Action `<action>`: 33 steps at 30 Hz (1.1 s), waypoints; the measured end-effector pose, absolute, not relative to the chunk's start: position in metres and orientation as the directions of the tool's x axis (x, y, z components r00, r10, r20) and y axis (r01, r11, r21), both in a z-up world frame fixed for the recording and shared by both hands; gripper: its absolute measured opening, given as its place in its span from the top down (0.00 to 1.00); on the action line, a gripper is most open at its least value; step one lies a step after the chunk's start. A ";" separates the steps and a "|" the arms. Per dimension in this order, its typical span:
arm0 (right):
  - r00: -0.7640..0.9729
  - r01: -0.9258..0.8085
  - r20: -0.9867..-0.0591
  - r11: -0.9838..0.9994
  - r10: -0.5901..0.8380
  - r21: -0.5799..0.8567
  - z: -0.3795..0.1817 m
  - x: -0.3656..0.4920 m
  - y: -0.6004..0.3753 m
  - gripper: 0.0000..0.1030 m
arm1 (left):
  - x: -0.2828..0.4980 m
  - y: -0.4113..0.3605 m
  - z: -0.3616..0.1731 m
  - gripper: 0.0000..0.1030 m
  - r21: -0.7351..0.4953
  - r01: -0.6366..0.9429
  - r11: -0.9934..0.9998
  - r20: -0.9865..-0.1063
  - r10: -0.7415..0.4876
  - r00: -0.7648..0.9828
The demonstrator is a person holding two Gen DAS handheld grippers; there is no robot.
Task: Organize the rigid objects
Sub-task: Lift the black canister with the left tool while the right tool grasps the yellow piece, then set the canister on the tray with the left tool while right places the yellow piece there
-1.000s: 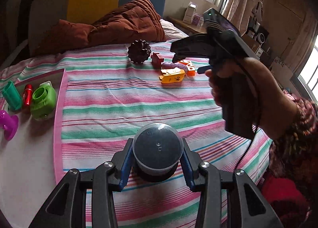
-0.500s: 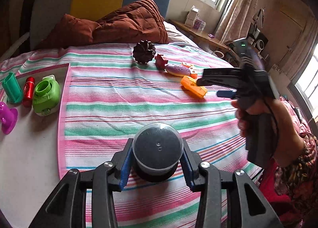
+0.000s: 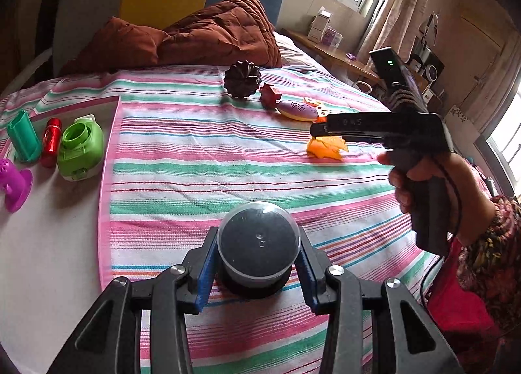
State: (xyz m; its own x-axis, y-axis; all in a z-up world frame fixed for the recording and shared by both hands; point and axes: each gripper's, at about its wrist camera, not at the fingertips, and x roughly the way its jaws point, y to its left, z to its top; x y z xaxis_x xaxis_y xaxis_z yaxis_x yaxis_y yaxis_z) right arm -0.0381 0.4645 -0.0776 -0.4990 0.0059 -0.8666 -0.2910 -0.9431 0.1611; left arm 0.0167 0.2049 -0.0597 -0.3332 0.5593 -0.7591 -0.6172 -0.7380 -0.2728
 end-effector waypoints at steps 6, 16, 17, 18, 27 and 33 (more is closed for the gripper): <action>-0.534 -0.144 -0.845 -0.985 -0.005 0.097 -0.067 -0.012 0.439 0.35 | 0.017 0.205 -0.060 0.57 -0.281 -0.612 -0.739 -0.755 0.564 -0.335; -0.463 -0.062 -0.886 -0.998 0.020 0.010 -0.090 -0.027 0.422 0.73 | 0.018 0.205 -0.060 0.57 -0.270 -0.614 -0.742 -0.759 0.556 -0.339; -0.462 -0.081 -0.887 -0.996 0.018 0.022 -0.093 -0.025 0.421 0.73 | 0.018 0.205 -0.060 0.57 -0.272 -0.613 -0.742 -0.759 0.557 -0.337; -0.469 -0.103 -0.883 -0.994 0.016 0.037 -0.094 -0.022 0.421 0.73 | 0.018 0.204 -0.060 0.57 -0.275 -0.612 -0.741 -0.759 0.558 -0.335; -0.543 -0.302 -0.839 -0.929 -0.016 0.213 -0.099 0.014 0.417 0.73 | 0.017 0.193 -0.043 0.57 -0.339 -0.605 -0.720 -0.718 0.614 -0.328; -0.557 -0.350 -0.830 -0.906 -0.003 0.238 -0.099 0.024 0.409 0.73 | 0.004 0.156 -0.019 0.57 -0.345 -0.560 -0.753 -0.676 0.613 -0.409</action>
